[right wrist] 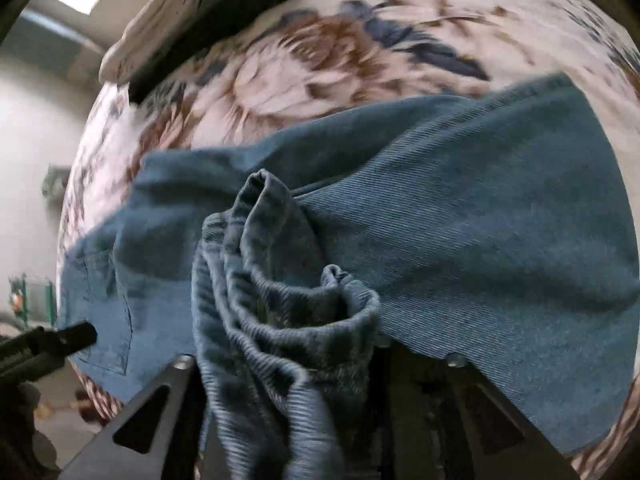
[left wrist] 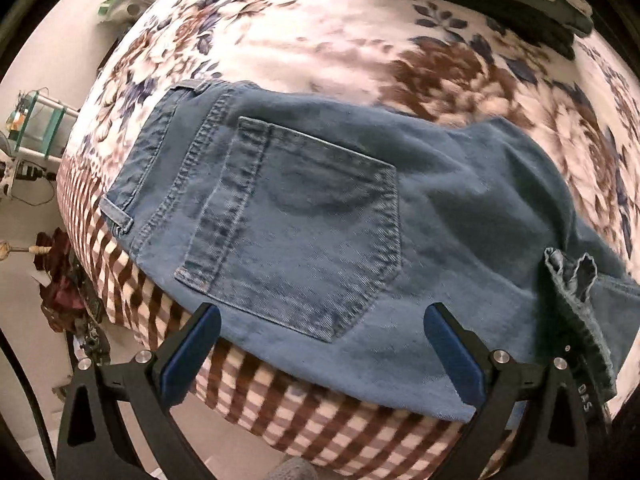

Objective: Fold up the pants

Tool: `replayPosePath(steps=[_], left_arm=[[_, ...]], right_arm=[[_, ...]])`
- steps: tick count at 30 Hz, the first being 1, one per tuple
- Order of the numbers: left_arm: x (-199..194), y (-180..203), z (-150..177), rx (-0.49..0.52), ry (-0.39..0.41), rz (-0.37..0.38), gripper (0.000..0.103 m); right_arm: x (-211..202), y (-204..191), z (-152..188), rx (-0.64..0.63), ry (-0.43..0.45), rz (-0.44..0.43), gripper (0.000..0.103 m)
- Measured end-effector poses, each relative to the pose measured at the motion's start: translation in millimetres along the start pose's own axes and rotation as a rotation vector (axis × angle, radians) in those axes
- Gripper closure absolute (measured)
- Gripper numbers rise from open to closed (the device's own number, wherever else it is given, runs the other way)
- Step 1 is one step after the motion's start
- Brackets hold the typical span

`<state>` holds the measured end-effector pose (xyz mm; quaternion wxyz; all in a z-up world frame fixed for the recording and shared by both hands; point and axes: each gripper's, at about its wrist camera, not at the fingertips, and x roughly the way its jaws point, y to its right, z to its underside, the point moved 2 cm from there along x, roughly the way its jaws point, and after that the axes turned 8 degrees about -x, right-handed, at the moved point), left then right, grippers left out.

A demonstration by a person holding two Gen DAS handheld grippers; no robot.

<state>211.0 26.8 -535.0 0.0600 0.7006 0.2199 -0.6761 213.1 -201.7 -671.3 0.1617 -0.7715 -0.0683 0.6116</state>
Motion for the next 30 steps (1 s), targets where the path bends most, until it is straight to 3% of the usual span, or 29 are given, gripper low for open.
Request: replayPosePath(steps=[1, 2, 6, 8, 10, 13, 16, 19, 22, 23, 24, 26, 30], left_arm=[[-1, 0, -1, 0.005, 0.002, 0.002, 0.0], [-3, 2, -2, 0.016, 0.004, 0.009, 0.0], [-18, 19, -6, 0.073, 0.021, 0.062, 0.0], [-28, 35, -5, 0.112, 0.026, 0.108, 0.0], [-31, 53, -2, 0.146, 0.017, 0.148, 0.0], [-17, 91, 7, 0.21, -0.068, 0.197, 0.0], [9, 120, 14, 0.237, -0.156, 0.229, 0.001], [33, 142, 18, 0.277, -0.201, 0.218, 0.015], [33, 159, 24, 0.347, -0.144, 0.226, 0.045], [29, 165, 28, 0.379, -0.12, 0.237, 0.065], [25, 170, 32, 0.403, -0.106, 0.25, 0.074], [22, 175, 36, 0.423, -0.062, 0.215, 0.077], [31, 165, 26, 0.316, -0.11, 0.265, 0.079]], right_arm=[[-1, -4, -4, -0.015, -0.02, -0.027, 0.036], [-6, -10, -8, -0.027, -0.054, -0.084, 0.016], [-47, -10, -13, 0.023, -0.059, -0.227, 0.016], [-79, 10, -15, 0.077, -0.037, -0.235, 0.016], [-101, 28, -16, 0.115, -0.01, -0.206, 0.016], [-122, 73, -17, 0.166, -0.001, -0.072, 0.016], [-119, 110, -7, 0.227, -0.046, -0.004, 0.016], [-99, 140, 5, 0.244, -0.123, 0.061, 0.016], [-80, 145, 17, 0.218, -0.182, 0.094, 0.016], [-74, 144, 22, 0.194, -0.208, 0.112, 0.016], [-64, 140, 32, 0.147, -0.252, 0.144, 0.016], [-50, 137, 45, 0.091, -0.313, 0.169, 0.016], [-37, 142, 62, 0.101, -0.361, 0.129, 0.016]])
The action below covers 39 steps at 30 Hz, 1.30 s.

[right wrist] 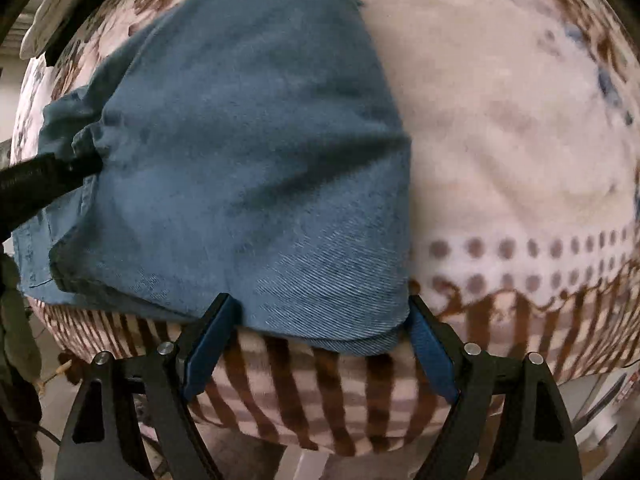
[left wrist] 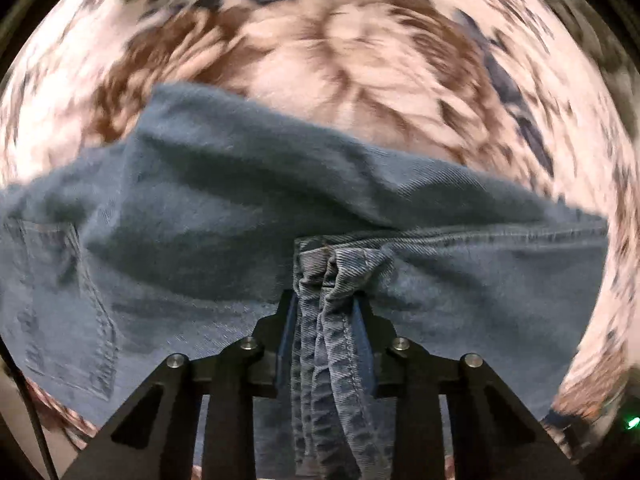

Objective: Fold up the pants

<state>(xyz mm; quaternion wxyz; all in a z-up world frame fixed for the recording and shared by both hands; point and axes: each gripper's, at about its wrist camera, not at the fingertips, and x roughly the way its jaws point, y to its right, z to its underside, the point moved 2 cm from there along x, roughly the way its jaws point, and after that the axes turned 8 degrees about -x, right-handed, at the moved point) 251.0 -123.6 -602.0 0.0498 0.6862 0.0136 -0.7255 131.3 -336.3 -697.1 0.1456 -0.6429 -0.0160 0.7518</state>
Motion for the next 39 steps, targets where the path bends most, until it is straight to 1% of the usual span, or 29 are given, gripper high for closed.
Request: replayPosePath(steps=[2, 4, 6, 8, 10, 12, 14, 15, 16, 18, 19, 20, 21, 22, 23, 25, 27, 30, 31, 32, 33, 34, 35, 37, 39], left_arm=[[-4, -5, -1, -0.028, 0.005, 0.018, 0.08], [-13, -8, 1, -0.03, 0.021, 0.043, 0.08], [-24, -20, 3, -0.065, 0.028, 0.085, 0.076], [-32, -41, 4, -0.142, -0.002, 0.138, 0.072], [-48, -63, 9, -0.214, 0.016, 0.183, 0.072], [-59, -71, 14, -0.237, 0.02, 0.203, 0.07], [-59, -63, 29, -0.215, -0.008, 0.212, 0.063], [-58, -55, 32, -0.196, -0.024, 0.21, 0.062], [-53, -49, 38, -0.163, -0.04, 0.187, 0.062], [-43, -36, 57, -0.091, -0.064, 0.113, 0.062], [-36, -34, 64, -0.062, -0.067, 0.061, 0.062], [-28, -37, 72, -0.045, -0.07, 0.017, 0.057], [-21, -41, 75, -0.047, -0.073, 0.007, 0.051], [-17, -46, 78, -0.055, -0.074, 0.003, 0.047], [-14, -53, 78, -0.074, -0.073, 0.009, 0.044], [-18, -59, 76, -0.103, -0.075, 0.035, 0.044], [-29, -64, 72, -0.136, -0.054, 0.065, 0.046], [-54, -77, 64, -0.198, 0.019, 0.145, 0.046], [-64, -85, 63, -0.217, 0.05, 0.163, 0.044], [-76, -98, 60, -0.244, 0.083, 0.169, 0.031], [-85, -110, 58, -0.271, 0.104, 0.173, 0.008], [-91, -123, 55, -0.303, 0.122, 0.182, 0.001], [-99, -142, 53, -0.351, 0.135, 0.196, 0.0], [-104, -179, 54, -0.474, 0.144, 0.236, 0.0], [-103, -210, 57, -0.602, 0.151, 0.292, 0.0]], right_arm=[[-2, 3, -2, -0.001, 0.0, -0.011, 0.016], [-12, 8, -2, 0.003, 0.015, -0.025, 0.016], [-24, 17, -3, 0.025, 0.034, -0.063, 0.016], [-35, 27, 0, 0.067, 0.061, -0.106, 0.016], [-40, 34, 0, 0.089, 0.067, -0.127, 0.016], [-38, 39, 2, 0.096, 0.054, -0.128, 0.016], [-38, 44, 7, 0.09, 0.042, -0.113, 0.016], [-34, 44, 6, 0.082, 0.032, -0.102, 0.016], [-31, 45, 7, 0.076, 0.02, -0.095, 0.016], [-25, 45, 10, 0.068, 0.008, -0.086, 0.016], [-23, 47, 11, 0.069, 0.005, -0.088, 0.016], [-23, 49, 12, 0.069, 0.001, -0.092, 0.016], [-22, 52, 13, 0.069, -0.007, -0.096, 0.016], [-22, 51, 13, 0.071, -0.015, -0.096, 0.016], [-22, 54, 14, 0.076, -0.023, -0.1, 0.016], [-22, 57, 15, 0.082, -0.031, -0.113, 0.016], [-28, 56, 15, 0.075, -0.017, -0.104, 0.016], [-43, 48, 15, 0.055, 0.008, -0.061, 0.016], [-49, 45, 15, 0.055, 0.008, -0.058, 0.016], [-52, 43, 15, 0.057, 0.007, -0.058, 0.016], [-58, 38, 14, 0.056, 0.009, -0.054, 0.016], [-62, 35, 14, 0.05, 0.006, -0.04, 0.016], [-66, 30, 15, 0.048, 0.004, -0.021, 0.016], [-82, 23, 21, 0.079, 0.016, 0.047, 0.016], [-98, 15, 29, 0.129, 0.033, 0.059, 0.016]])
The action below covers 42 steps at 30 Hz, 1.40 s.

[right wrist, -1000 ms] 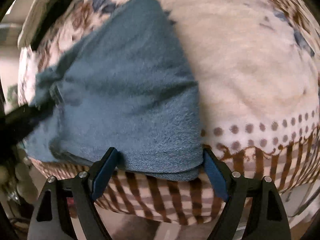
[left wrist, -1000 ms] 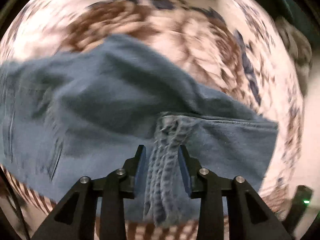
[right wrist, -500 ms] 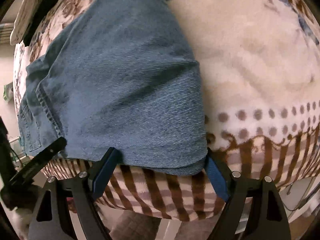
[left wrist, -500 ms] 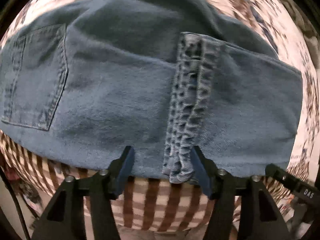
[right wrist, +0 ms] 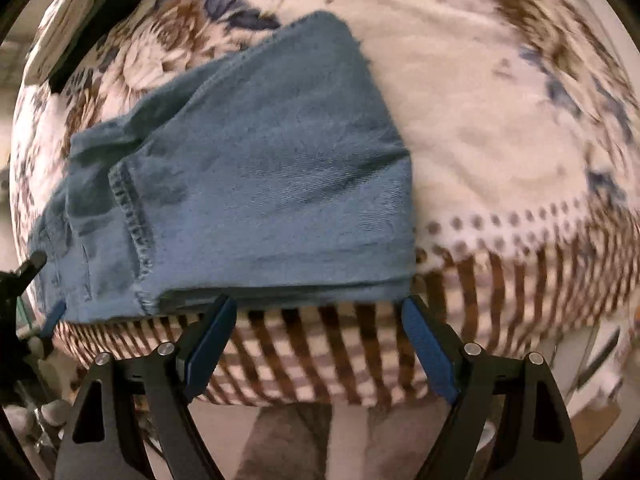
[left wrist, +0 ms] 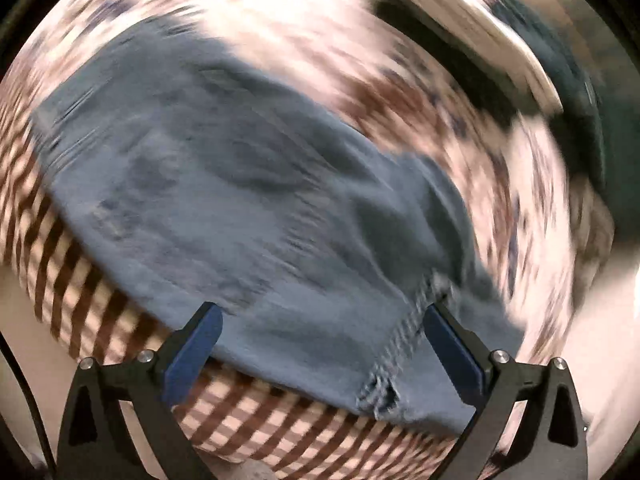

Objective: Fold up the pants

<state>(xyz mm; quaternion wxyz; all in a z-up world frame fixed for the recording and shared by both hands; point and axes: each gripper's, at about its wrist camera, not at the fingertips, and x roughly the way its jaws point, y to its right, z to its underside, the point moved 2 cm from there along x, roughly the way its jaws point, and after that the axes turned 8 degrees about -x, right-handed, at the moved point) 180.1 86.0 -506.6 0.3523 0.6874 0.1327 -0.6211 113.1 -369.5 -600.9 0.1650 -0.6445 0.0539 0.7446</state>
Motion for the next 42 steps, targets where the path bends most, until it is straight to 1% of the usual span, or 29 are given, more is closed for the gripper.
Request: replayPosePath(steps=[1, 2, 3, 4, 5, 7, 9, 10, 11, 13, 14, 18, 21, 24, 26, 28, 30, 31, 33, 35, 37, 39, 40, 42], left_arm=[[-5, -16, -6, -0.059, 0.011, 0.027, 0.0], [-14, -40, -11, -0.138, 0.026, 0.05, 0.0], [-19, -54, -13, -0.193, 0.039, 0.064, 0.0], [-25, -77, -18, -0.261, 0.067, 0.085, 0.0], [-28, -93, -21, -0.31, 0.091, 0.088, 0.0], [-33, -129, -27, -0.406, 0.132, 0.1, 0.0], [-29, -153, -34, -0.474, 0.16, 0.081, 0.0], [-26, -167, -39, -0.505, 0.166, 0.071, 0.0], [-17, -169, -41, -0.526, 0.163, 0.057, 0.0], [-10, -187, -50, -0.564, 0.157, 0.063, 0.0], [-6, -189, -53, -0.575, 0.157, 0.064, 0.0], [14, -194, -69, -0.595, 0.124, 0.098, 0.0], [20, -190, -78, -0.601, 0.14, 0.121, 0.0], [21, -184, -86, -0.563, 0.155, 0.089, 0.0], [22, -177, -87, -0.532, 0.166, 0.041, 0.0], [18, -171, -86, -0.494, 0.183, -0.004, 0.0], [8, -157, -82, -0.431, 0.185, -0.095, 0.0], [-2, -146, -76, -0.378, 0.199, -0.161, 0.0], [-16, -123, -62, -0.261, 0.217, -0.276, 0.0], [-26, -96, -43, -0.134, 0.242, -0.352, 0.0], [-27, -74, -27, -0.031, 0.237, -0.393, 0.0], [-15, -49, -12, 0.078, 0.201, -0.413, 0.0], [-8, -40, -5, 0.117, 0.179, -0.414, 0.0], [7, -28, 9, 0.165, 0.112, -0.392, 0.0]], right_arm=[[-6, -5, 2, 0.018, 0.008, -0.002, 0.016], [-11, -9, 5, 0.032, 0.018, -0.007, 0.016], [-13, -21, 5, 0.02, 0.029, -0.007, 0.016], [-12, -35, 7, 0.005, 0.038, -0.005, 0.016], [-12, -48, 4, -0.019, 0.052, -0.002, 0.016], [-12, -92, -8, -0.085, 0.087, 0.003, 0.016], [-2, -136, -27, -0.169, 0.115, -0.006, 0.016], [5, -158, -38, -0.189, 0.118, -0.011, 0.016], [13, -180, -47, -0.221, 0.118, -0.01, 0.016], [22, -208, -58, -0.246, 0.116, -0.008, 0.016], [26, -217, -61, -0.254, 0.116, -0.008, 0.016], [45, -243, -61, -0.292, 0.099, 0.015, 0.016], [53, -246, -57, -0.296, 0.082, 0.031, 0.016], [51, -234, -50, -0.279, 0.092, 0.075, 0.016], [52, -223, -46, -0.275, 0.092, 0.138, 0.016], [62, -215, -43, -0.283, 0.051, 0.162, 0.016], [82, -212, -40, -0.295, -0.014, 0.196, 0.016], [86, -211, -37, -0.306, -0.036, 0.201, 0.016], [84, -212, -27, -0.342, -0.029, 0.215, 0.016], [79, -210, -14, -0.402, -0.019, 0.251, 0.016], [77, -206, 0, -0.464, -0.03, 0.256, 0.016], [78, -204, 11, -0.535, -0.037, 0.275, 0.016], [79, -205, 16, -0.581, -0.032, 0.289, 0.016], [83, -206, 24, -0.659, -0.026, 0.31, 0.016]])
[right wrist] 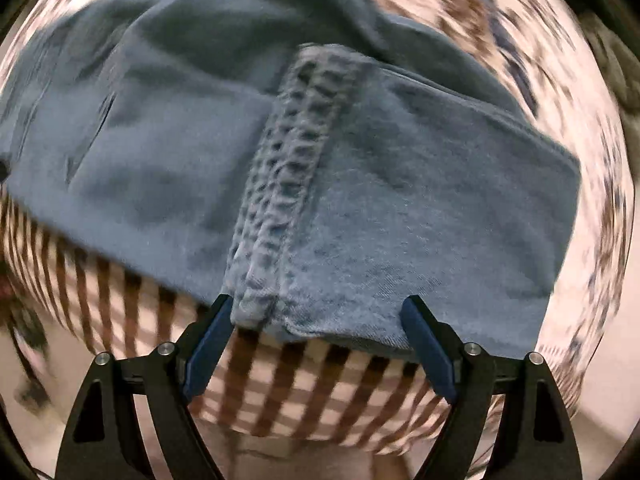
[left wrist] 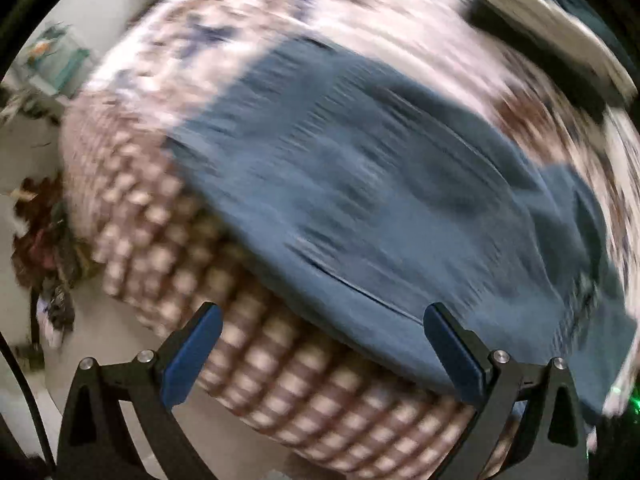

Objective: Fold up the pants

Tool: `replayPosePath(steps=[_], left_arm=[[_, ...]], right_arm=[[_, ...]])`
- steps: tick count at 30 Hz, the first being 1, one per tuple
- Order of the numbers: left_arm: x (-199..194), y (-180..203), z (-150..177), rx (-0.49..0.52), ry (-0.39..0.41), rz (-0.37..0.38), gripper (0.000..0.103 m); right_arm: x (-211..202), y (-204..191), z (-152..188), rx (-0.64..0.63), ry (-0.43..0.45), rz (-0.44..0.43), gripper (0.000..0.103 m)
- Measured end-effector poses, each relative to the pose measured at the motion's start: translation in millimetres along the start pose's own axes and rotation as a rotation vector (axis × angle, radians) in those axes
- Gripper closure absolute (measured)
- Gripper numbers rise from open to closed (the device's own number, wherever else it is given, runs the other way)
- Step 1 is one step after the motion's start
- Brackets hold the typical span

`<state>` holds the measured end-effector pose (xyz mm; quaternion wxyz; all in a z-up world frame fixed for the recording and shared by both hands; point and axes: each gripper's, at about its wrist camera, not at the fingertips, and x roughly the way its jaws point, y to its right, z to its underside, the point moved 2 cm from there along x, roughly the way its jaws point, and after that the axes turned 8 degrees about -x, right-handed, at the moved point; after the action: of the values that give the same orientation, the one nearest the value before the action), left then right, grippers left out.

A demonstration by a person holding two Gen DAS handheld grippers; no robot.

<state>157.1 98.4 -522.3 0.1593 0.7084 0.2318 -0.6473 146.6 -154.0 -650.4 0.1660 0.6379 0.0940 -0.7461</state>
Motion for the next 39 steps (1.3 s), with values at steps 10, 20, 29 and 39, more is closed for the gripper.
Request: replayPosePath(steps=[10, 20, 29, 39], left_arm=[[30, 29, 2, 0.019, -0.123, 0.096, 0.0], [35, 56, -1, 0.018, -0.137, 0.11, 0.0], [47, 43, 20, 0.0, -0.137, 0.095, 0.0], [36, 23, 7, -0.004, -0.064, 0.116, 0.0]], right_arm=[[1, 41, 22, 0.27, 0.116, -0.203, 0.06], [-5, 19, -2, 0.181, 0.099, -0.227, 0.034], [14, -25, -23, 0.132, 0.059, -0.061, 0.055], [-35, -42, -3, 0.243, 0.239, -0.149, 0.077]])
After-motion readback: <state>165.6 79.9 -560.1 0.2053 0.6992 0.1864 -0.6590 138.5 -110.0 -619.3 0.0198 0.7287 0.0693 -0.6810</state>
